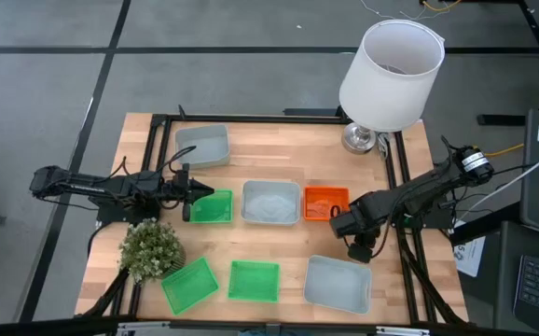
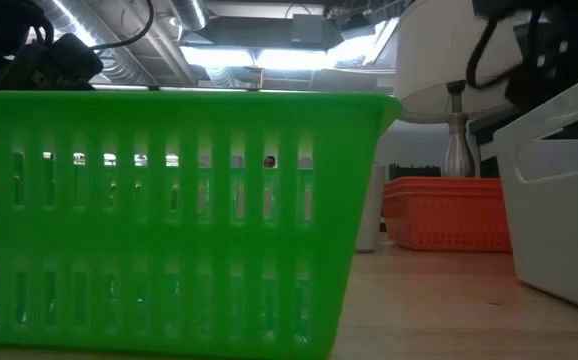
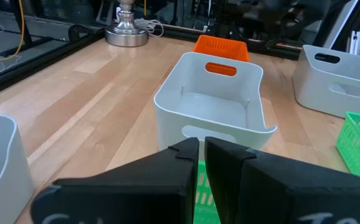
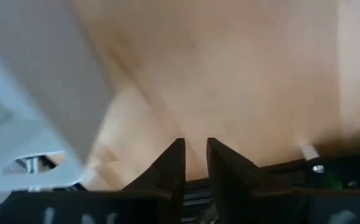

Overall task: Stack baskets by color
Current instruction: Stack the bottom gray bin on top of the middle gray bin

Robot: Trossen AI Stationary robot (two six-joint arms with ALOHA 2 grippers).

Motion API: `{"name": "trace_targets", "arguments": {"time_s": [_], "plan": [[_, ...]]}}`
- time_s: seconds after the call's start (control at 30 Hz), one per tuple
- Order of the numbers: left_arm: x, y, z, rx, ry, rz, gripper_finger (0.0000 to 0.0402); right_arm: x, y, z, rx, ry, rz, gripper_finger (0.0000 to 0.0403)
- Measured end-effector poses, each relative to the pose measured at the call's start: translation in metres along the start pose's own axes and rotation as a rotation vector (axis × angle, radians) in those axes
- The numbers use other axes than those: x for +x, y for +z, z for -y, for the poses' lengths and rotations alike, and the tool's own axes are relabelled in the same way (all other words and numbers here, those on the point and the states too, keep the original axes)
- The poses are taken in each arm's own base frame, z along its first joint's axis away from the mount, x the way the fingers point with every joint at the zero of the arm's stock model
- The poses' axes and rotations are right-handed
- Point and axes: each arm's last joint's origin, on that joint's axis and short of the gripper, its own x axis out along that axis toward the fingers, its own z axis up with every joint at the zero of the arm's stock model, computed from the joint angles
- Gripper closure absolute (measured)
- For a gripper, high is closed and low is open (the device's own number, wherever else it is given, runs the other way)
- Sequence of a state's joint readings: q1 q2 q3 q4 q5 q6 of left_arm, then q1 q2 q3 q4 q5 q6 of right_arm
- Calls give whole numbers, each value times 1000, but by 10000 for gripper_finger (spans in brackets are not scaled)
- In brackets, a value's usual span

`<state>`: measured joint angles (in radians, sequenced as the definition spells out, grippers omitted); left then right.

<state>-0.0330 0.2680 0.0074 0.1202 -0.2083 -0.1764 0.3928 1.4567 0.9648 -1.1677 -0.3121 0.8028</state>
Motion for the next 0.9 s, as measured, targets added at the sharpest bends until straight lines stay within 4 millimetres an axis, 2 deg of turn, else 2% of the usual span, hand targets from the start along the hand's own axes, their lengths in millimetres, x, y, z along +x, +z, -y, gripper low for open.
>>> {"name": "trace_targets", "arguments": {"time_s": [0.2,0.3,0.43,0.53,0.9], "plan": [[0,0,0,0,0,0,380,-22,-8,-31,-181,-39,216,336],[0,0,0,0,0,0,380,-26,-9,-42,-241,-49,351,336],[0,0,0,0,-1,0,380,-27,-6,-56,-325,34,452,336],[0,0,0,1,0,1,380,-23,-2,-60,-379,72,499,336],[0,0,0,1,0,1,380,-22,1,-62,-383,99,538,336]]}}
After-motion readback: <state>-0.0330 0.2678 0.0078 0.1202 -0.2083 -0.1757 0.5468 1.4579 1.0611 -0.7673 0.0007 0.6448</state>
